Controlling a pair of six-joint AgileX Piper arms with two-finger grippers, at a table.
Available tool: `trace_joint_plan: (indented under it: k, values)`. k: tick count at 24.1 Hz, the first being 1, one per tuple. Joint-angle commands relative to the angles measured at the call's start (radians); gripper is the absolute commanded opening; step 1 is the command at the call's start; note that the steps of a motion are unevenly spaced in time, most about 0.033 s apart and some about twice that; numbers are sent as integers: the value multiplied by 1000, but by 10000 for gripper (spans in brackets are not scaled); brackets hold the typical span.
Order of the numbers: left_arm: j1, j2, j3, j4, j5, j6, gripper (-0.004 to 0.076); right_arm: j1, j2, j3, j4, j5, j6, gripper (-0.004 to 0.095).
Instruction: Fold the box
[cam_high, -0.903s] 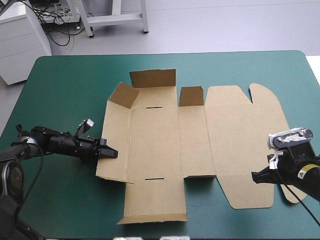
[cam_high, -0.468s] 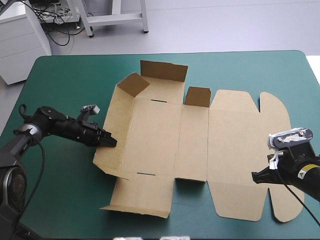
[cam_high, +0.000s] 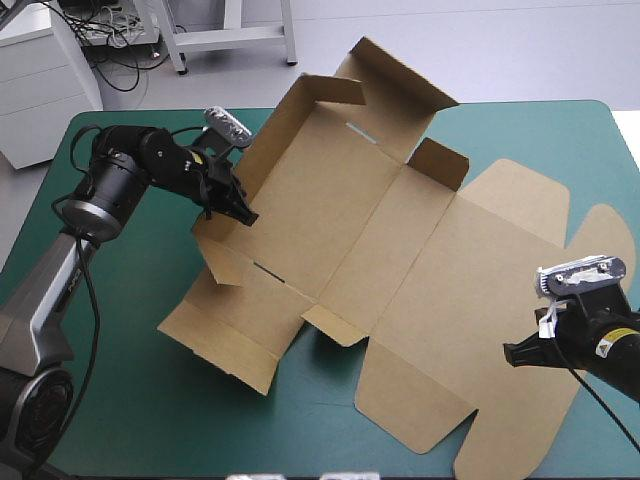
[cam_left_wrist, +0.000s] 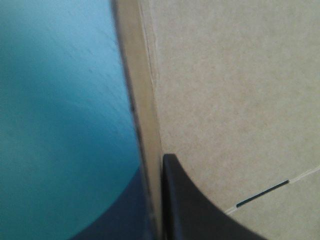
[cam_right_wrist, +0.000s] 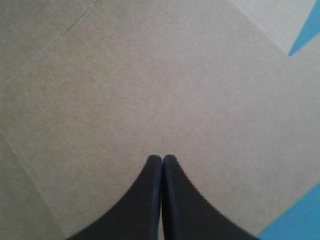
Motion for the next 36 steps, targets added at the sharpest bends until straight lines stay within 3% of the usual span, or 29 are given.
trace_joint_plan:
  k: [1,10,15,19,22,25,33,36]
  values:
    - [-81,-51,-99,144,-83,-8,-32,-6,1,-29,-17,-59,-10,-23]
    - [-277,-51,-113,425,-161,-8,-32,-6,1,-53,-19,-54,-10,-23]
    - [-384,-51,-55,562,-261,-2,-32,-6,1,-66,-19,-53,-10,-23]
    - [-428,-80,149,692,-446,-2,-32,-6,1,-66,-19,-48,-10,-23]
    - [-433,-151,350,778,-681,-28,-32,-6,1,-66,-19,-47,-6,-23]
    - [-433,-200,451,907,-787,-132,-32,-6,1,-66,-19,-47,-6,-23]
    - [-433,-270,558,1103,-828,-278,-32,-6,1,-66,-15,-66,0,-23]
    - [-433,-278,567,1129,-887,-313,-33,-6,1,-66,-6,-66,2,-23]
